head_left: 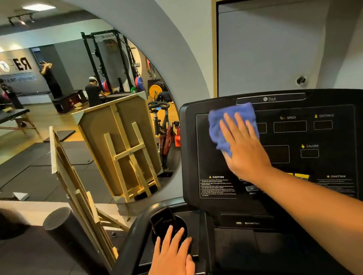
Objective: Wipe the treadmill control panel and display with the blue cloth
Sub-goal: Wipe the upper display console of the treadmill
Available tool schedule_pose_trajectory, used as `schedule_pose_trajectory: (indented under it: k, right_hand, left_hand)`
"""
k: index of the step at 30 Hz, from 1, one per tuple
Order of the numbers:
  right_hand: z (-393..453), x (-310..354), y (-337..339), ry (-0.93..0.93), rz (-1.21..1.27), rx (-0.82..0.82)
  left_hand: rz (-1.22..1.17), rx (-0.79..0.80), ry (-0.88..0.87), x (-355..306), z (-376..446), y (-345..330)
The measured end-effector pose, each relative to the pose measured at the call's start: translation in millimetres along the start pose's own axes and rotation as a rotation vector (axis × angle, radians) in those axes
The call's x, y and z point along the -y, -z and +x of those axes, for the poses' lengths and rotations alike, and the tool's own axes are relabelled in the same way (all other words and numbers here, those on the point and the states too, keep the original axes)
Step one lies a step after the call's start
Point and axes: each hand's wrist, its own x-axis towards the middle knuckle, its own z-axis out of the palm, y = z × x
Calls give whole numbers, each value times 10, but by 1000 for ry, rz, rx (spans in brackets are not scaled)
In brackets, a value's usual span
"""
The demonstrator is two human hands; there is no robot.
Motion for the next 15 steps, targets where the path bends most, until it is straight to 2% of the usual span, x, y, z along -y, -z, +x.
schedule_pose_trajectory:
  k: [2,4,7,12,15]
  right_hand:
    - [295,153,75,-88,22,-7]
    - [472,336,89,-53,23,0]
    - [432,518,39,98,4,27]
    - [-129,466,-110,504,-30,128]
    - [-405,245,-165,520,-9,155]
  left_hand:
    - [4,1,0,-2,6,-10]
    - [8,-4,1,0,7,-17]
    - [12,-18,6,-13,-5,-16]
    - [22,-18,-4,-12,-16,-21]
    - [25,-11,-8,6,-13,-21]
